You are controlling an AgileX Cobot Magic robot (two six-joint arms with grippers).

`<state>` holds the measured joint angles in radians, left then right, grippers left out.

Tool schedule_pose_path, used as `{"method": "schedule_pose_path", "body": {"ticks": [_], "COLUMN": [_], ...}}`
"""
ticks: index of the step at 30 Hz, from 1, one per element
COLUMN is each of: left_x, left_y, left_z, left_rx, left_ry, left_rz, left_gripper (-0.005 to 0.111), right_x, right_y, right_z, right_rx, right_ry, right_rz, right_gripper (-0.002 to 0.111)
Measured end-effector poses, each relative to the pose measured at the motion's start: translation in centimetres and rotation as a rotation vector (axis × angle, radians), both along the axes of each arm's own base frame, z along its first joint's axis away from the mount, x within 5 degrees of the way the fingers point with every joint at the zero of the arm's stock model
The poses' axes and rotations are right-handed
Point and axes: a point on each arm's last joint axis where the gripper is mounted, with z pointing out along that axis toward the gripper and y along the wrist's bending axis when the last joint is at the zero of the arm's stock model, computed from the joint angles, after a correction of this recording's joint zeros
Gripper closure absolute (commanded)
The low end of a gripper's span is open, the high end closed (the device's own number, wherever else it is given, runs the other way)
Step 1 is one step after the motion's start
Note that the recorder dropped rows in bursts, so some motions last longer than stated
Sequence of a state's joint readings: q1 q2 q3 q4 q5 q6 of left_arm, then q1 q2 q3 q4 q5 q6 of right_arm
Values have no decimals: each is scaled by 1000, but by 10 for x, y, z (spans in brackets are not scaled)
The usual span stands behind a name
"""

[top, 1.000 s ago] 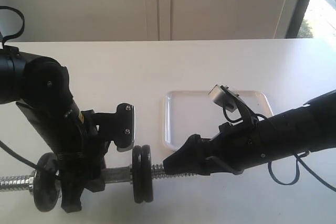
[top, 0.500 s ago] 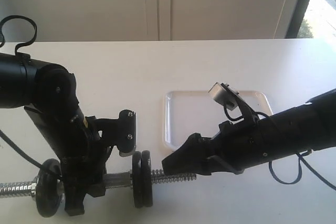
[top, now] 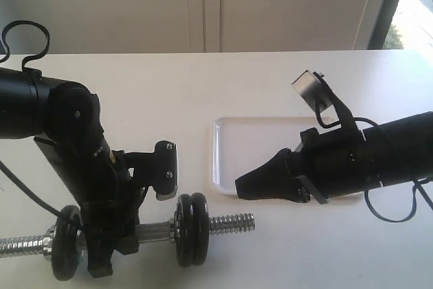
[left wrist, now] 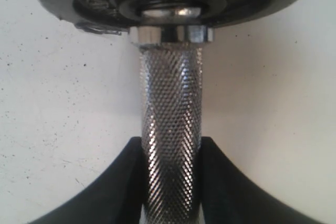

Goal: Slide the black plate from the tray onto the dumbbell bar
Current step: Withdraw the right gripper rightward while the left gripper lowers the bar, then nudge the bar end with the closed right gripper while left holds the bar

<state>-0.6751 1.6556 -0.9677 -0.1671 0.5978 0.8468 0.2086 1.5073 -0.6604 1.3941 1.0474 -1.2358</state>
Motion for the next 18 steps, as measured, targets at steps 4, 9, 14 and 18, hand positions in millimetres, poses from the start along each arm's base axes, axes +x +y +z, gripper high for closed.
{"method": "schedule_pose_path", "body": {"ticks": [4,9,14,18], "left_x": [-1,-1,-1,-1], "left_y": [-1,-2,-3,-3], "left_z": [0,0,0,0], "left_rx": [-11,-26,-29,-32], "left_ry": [9,19,28,34], "left_rz": [11,26,52,77], "left_gripper": [107,107,107,107], "right_x": [-3,-7,-8,-8], "right_y": [0,1,0,0], "right_z": [3,6,5,6], "right_rx": [30,61,53,54], "right_ry": [40,63,63,64], "right_rz": [28,70,81,83], "right_gripper": [108,108,108,108]}}
